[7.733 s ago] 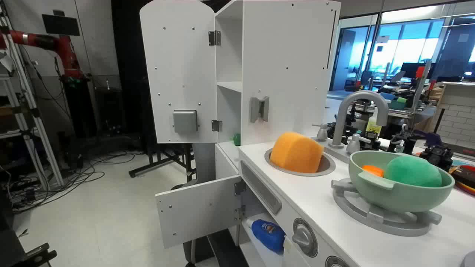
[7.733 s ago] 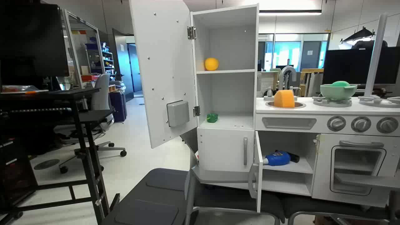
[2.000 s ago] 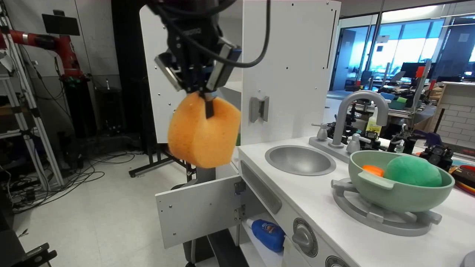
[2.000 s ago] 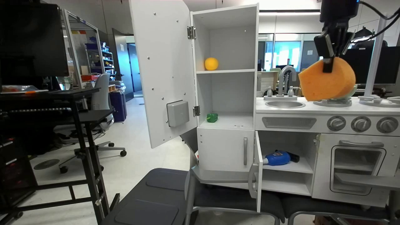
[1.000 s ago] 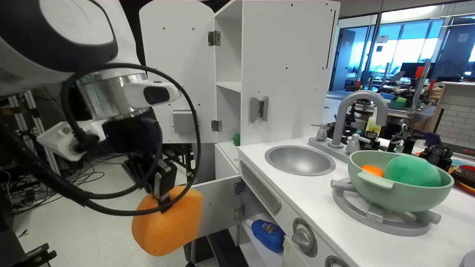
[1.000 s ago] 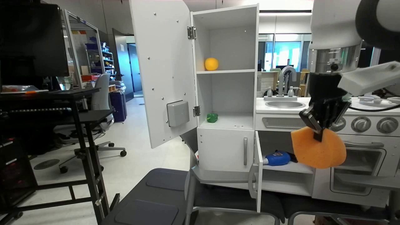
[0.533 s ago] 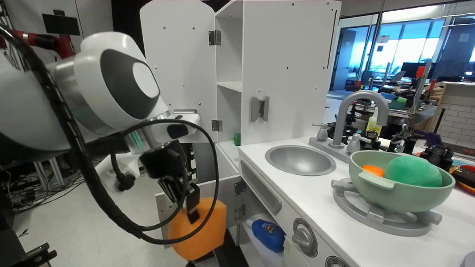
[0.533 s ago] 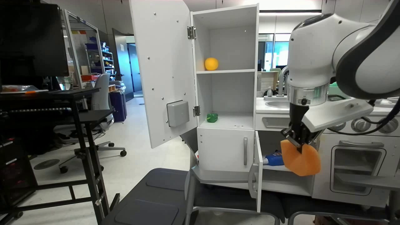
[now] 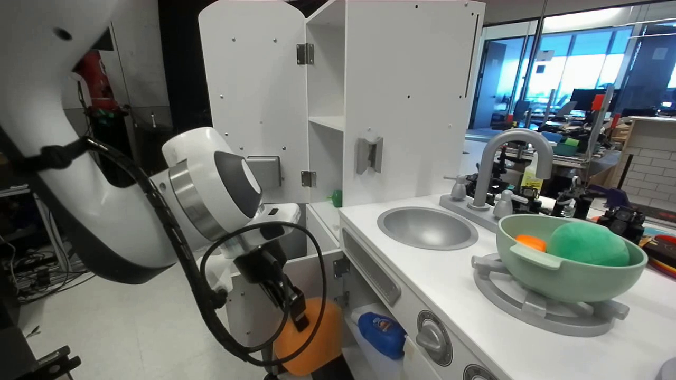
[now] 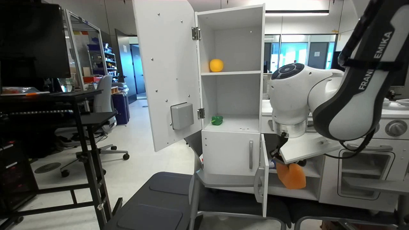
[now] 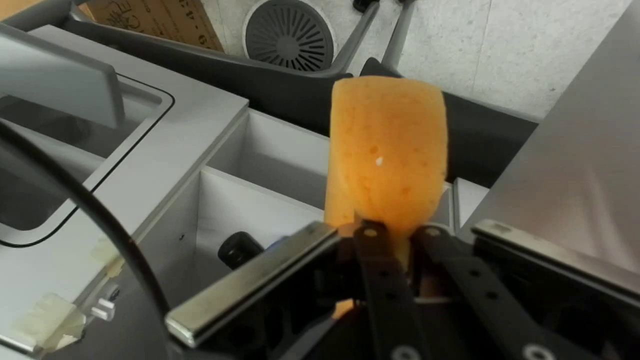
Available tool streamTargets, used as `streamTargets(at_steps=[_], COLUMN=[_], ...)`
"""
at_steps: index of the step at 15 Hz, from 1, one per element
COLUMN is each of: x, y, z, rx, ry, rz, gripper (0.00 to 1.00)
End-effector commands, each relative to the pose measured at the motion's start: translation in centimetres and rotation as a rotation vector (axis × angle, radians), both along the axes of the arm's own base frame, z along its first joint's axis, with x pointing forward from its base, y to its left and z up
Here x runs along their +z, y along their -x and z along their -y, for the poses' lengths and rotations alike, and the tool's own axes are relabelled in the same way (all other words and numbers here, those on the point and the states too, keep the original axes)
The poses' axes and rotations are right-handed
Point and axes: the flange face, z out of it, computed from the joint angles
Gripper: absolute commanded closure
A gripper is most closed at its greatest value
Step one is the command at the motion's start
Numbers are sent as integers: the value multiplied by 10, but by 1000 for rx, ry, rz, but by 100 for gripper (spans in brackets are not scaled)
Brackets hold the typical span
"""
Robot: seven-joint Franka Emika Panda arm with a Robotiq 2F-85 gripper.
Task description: Put the orange and the green sponges in the bottom cabinet and close it
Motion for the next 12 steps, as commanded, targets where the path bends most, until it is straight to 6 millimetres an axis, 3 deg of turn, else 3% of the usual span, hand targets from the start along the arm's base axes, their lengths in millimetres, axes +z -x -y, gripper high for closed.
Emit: streamTargets(at_steps=[1,5,12], x=[-9,-5,-31], y=[-21,-32,-49], z=[10,28,50], rx=[-22,-68,-111], ry=[15,23,40], rz=[85,147,185], gripper=[98,98,98])
